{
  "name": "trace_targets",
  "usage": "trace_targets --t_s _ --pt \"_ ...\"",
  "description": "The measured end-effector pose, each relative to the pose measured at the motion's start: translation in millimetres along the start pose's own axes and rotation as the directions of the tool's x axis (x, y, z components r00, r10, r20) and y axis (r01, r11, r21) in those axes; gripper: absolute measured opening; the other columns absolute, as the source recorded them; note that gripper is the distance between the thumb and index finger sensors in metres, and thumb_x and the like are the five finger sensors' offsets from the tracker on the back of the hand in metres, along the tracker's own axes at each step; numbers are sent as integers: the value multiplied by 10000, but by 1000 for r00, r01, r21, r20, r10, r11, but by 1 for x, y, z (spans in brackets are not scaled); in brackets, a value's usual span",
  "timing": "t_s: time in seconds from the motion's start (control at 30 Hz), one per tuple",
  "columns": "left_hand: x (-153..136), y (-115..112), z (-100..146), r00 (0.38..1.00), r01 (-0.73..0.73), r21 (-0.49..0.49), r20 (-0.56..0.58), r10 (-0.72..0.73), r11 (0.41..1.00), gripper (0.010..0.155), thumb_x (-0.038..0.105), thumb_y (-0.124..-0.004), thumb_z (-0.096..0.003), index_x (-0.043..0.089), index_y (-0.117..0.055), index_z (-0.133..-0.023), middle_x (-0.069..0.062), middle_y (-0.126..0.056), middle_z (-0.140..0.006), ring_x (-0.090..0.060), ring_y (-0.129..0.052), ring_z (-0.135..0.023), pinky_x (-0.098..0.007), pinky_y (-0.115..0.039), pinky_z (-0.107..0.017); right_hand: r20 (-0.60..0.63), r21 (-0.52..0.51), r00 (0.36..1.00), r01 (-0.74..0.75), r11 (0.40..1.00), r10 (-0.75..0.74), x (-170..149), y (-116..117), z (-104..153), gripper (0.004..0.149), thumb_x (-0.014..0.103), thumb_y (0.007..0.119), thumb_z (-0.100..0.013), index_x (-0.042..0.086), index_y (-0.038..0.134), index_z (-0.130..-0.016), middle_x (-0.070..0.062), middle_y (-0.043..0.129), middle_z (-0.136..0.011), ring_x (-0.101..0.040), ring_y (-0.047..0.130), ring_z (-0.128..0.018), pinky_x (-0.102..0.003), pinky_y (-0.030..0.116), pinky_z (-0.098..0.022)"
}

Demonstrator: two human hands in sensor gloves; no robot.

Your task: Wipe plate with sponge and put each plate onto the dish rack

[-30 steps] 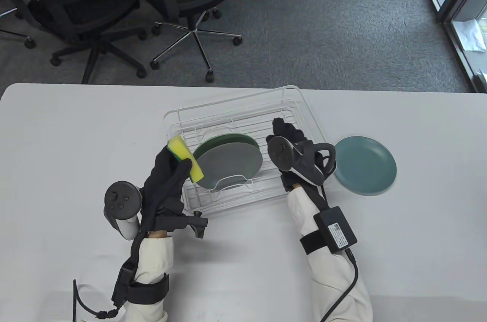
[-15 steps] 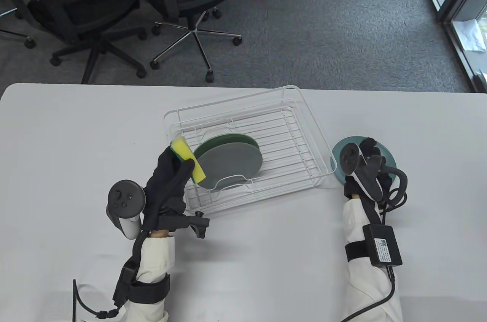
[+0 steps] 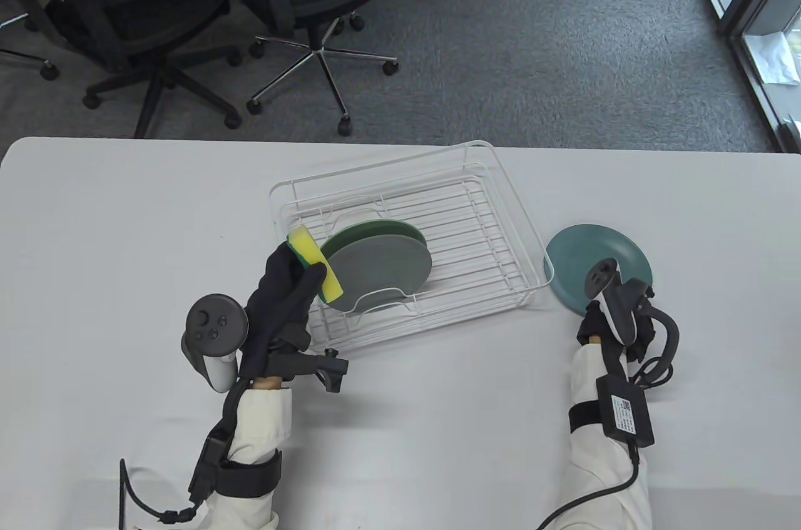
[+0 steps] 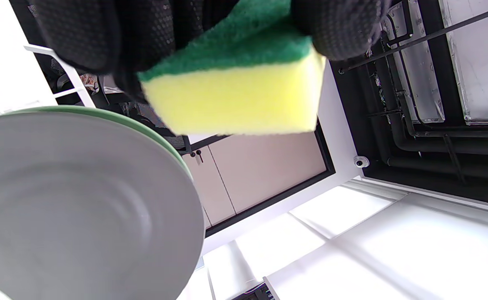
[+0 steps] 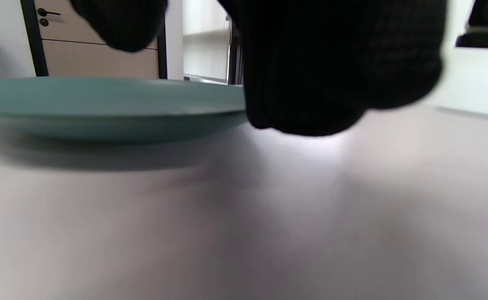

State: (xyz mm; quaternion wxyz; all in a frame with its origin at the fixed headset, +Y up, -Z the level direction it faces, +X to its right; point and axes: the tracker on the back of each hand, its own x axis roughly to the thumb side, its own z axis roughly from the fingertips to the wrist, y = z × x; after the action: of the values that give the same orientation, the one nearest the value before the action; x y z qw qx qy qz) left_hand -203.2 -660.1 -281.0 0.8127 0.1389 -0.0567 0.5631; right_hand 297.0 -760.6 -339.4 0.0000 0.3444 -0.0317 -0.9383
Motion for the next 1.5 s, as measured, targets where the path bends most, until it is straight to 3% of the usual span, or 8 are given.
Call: trace_targets --t_s 0.23,0.47,0.57,0.83,1.03,1.17,1.27,1.5 --pt "-2 -3 0 1000 5 -12 -11 -5 1000 830 483 -728 -531 -113 -566 -1085 -301 -808 -944 -441 -944 -736 -548 -821 -535 -72 82 988 144 986 -138 -3 13 -1 855 466 632 -591 -266 466 -1000 -222 933 -548 -241 945 -294 -259 859 -157" --pt "-2 -7 0 1000 2 -26 -17 -3 1000 831 482 -730 -530 -115 -565 -1084 -302 -806 -945 -445 -944 -733 -550 -820 -535 -171 26 971 177 984 -170 -3 21 -2 867 365 773 -536 -291 420 -981 -190 926 -512 -159 959 -261 -190 876 -128" --pt "-2 -8 0 1000 0 -29 -21 -1 1000 832 481 -730 -531 -117 -564 -1084 -304 -806 -945 -445 -943 -734 -551 -820 -535 -169 29 968 194 980 -187 -4 20 -4 860 341 781 -534 -293 411 -982 -187 929 -507 -147 964 -259 -178 881 -126" --pt "-2 -12 0 1000 -3 -43 -26 2 999 832 481 -730 -530 -119 -565 -1083 -306 -808 -942 -449 -944 -730 -552 -821 -533 -243 15 894 392 920 -377 -24 23 -8 686 234 770 -547 -278 536 -941 -206 917 -532 -165 970 -296 -191 899 -167" --pt "-2 -13 1 999 -18 -50 -27 16 999 833 481 -730 -531 -120 -565 -1083 -307 -809 -941 -446 -945 -731 -552 -821 -532 -297 34 715 671 741 -633 -48 32 -12 521 218 717 -587 -183 624 -905 -182 916 -592 -213 985 -340 -207 915 -220" --pt "-2 -15 0 999 -35 -72 -19 34 997 833 482 -729 -531 -117 -563 -1085 -305 -808 -943 -446 -943 -735 -551 -822 -534 -299 66 605 784 617 -738 -60 37 -15 494 202 703 -591 -175 615 -899 -210 923 -637 -258 1017 -356 -206 935 -240" --pt "-1 -17 1 999 -37 -77 -15 36 996 832 481 -729 -532 -118 -563 -1084 -306 -807 -944 -443 -943 -736 -552 -820 -535 -300 62 558 821 568 -774 -65 37 -15 486 195 700 -591 -163 601 -904 -237 917 -662 -265 1028 -361 -191 946 -248" --pt "5 -24 2 999 -31 -108 9 32 994 831 482 -729 -532 -116 -563 -1085 -304 -806 -945 -443 -944 -735 -550 -821 -536 -157 57 471 882 468 -868 -65 24 -8 487 218 694 -594 -143 582 -900 -231 905 -660 -223 1031 -363 -164 957 -259"
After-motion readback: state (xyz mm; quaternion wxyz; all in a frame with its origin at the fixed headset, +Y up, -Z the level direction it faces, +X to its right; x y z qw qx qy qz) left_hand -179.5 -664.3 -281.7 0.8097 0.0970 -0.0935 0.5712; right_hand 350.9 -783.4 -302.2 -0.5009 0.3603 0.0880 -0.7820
